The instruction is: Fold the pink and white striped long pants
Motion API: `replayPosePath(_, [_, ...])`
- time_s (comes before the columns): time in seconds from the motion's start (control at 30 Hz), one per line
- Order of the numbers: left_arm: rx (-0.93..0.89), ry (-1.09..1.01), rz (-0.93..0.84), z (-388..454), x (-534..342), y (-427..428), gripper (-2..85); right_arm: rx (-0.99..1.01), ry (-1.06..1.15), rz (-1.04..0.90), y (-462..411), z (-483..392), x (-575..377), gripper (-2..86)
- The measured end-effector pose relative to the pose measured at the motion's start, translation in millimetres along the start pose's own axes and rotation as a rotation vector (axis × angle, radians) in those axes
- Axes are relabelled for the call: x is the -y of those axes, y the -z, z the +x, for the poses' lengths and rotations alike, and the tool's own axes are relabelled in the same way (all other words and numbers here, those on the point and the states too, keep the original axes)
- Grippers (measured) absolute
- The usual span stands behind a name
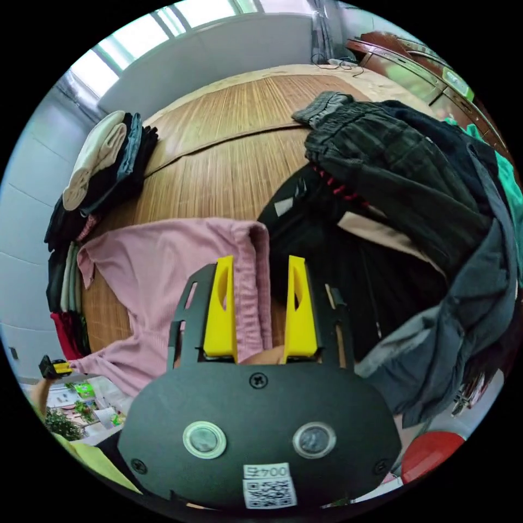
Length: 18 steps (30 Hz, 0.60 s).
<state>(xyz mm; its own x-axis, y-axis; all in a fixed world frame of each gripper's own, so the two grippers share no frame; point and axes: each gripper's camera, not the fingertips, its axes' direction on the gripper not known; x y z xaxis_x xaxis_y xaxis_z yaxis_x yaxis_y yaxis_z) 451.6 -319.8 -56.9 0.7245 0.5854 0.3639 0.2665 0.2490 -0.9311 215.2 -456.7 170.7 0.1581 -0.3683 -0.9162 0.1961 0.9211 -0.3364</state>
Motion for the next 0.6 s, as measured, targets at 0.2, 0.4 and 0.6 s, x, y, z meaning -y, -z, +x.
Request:
replayPosePath(0.2, [0.091, 0.073, 0.033, 20.9, -0.6, 8.6, 0.7, 0.005, 0.026, -0.049, 15.3, -11.2, 36.0, 3.9])
replayPosePath(0.4, [0.183, 0.115, 0.167, 33.0, 26.0, 28.3, 0.8, -0.108, -0.123, 0.121, 76.0, 19.5, 100.1, 5.5])
replayPosePath(0.6, [0.233, 0.084, 0.169, 43.0, 64.2, 24.4, 0.8, -0.185, -0.134, 0.03, 115.5, 24.6, 63.3, 7.4])
